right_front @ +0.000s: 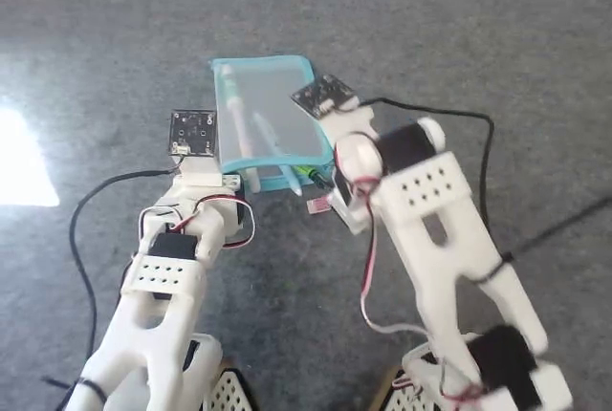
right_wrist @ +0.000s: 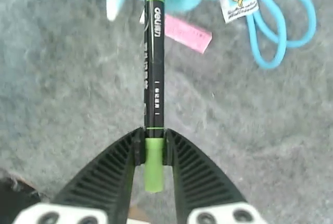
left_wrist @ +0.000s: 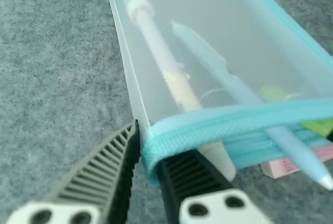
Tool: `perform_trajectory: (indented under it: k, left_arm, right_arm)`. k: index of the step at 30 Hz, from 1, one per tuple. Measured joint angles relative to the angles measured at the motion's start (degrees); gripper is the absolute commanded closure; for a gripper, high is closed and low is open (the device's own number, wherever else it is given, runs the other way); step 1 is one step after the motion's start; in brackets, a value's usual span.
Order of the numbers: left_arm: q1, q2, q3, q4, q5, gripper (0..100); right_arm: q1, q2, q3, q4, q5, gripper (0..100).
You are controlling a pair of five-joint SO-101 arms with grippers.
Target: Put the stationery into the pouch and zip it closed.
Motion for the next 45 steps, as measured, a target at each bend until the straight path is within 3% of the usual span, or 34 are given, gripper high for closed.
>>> perform_trajectory:
  k: [13, 18, 22, 28, 32, 40, 45]
  left_arm:
    - [0.0, 0.0, 0.0, 0.0, 0.2, 99]
    - [0.1, 0.0, 0.0, 0.0, 0.1, 99]
    - [1.8, 0.0, -0.2, 0.2, -0.7, 99]
    - [2.1, -0.1, -0.5, 0.8, -1.1, 99]
    - [2.1, -0.1, -0.4, 0.8, -1.4, 99]
    - [2.1, -0.1, -0.4, 0.9, -1.4, 99]
    - [2.1, -0.1, -0.4, 0.9, -1.4, 99]
  right_arm:
    - [-5.0, 18.5, -13.1, -14.9, -6.9, 97.2]
    - [-5.1, 19.7, -10.1, -25.0, -7.6, 71.4]
    - [-5.7, 19.7, -8.5, -30.3, -10.1, 61.0]
    - [-5.1, 17.1, -7.6, -31.2, -10.3, 60.8]
    - [-5.3, 5.5, -4.7, -26.7, -10.1, 60.8]
    - [-5.2, -19.2, 18.0, -21.5, -10.0, 63.3]
    - [-2.7, -21.5, 28.3, -22.5, -0.6, 67.8]
